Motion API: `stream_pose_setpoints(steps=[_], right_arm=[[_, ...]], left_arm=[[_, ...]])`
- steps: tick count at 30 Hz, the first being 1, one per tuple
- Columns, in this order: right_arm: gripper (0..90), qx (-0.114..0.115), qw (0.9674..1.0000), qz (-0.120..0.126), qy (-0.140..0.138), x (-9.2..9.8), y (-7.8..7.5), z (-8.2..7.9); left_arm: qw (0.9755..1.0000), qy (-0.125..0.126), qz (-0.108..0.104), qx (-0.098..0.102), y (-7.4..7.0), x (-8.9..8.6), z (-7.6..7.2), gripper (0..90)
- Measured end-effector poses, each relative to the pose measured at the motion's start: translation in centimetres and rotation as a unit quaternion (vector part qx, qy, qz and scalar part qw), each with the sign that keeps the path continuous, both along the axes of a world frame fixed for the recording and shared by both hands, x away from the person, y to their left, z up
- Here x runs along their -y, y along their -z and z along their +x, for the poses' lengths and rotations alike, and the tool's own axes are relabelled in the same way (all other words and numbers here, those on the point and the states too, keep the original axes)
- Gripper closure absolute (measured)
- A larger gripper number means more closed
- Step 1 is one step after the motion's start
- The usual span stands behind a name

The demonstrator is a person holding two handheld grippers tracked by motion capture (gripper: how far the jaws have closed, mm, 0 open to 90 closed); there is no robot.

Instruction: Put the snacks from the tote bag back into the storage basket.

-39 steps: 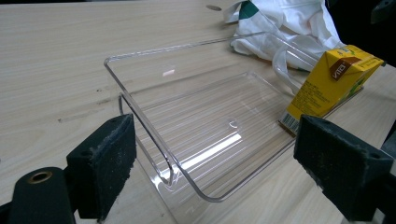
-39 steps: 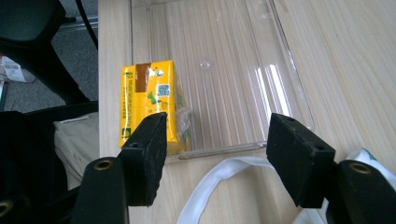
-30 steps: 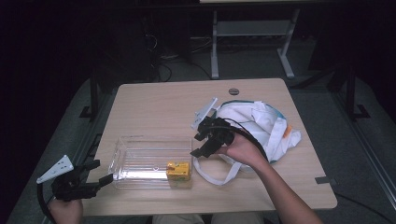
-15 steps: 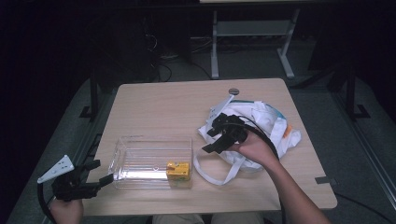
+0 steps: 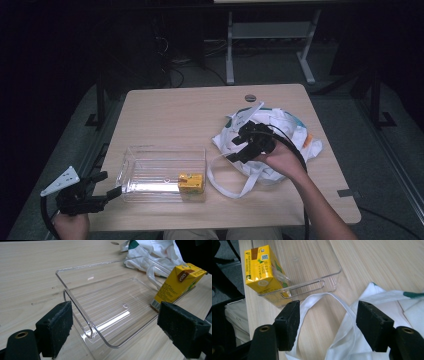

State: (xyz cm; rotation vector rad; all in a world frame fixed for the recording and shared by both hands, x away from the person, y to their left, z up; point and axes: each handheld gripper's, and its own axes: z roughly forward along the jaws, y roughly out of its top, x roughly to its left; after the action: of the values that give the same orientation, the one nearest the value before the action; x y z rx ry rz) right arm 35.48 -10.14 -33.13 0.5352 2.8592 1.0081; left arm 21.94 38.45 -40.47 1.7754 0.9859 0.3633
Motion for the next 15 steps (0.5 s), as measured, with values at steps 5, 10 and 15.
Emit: stream_pose_setpoints(steps=[5, 10, 15], right_arm=[[35.1, 0.003, 0.9999, 0.003, 0.015, 1.3, 0.0, -0.1], [35.0, 0.001, 0.9993, 0.007, 0.036, 2.7, 0.3, -0.2], [34.6, -0.005, 0.9987, 0.01, 0.05, 4.1, 0.8, -0.5]], left_arm=[[1.0, -0.001, 0.002, -0.001, 0.0, 0.0, 0.0, 12.7], [1.0, 0.001, 0.004, 0.0, 0.0, 0.0, 0.0, 12.7], [1.0, 0.0, 0.003, 0.0, 0.0, 0.1, -0.1, 12.7]])
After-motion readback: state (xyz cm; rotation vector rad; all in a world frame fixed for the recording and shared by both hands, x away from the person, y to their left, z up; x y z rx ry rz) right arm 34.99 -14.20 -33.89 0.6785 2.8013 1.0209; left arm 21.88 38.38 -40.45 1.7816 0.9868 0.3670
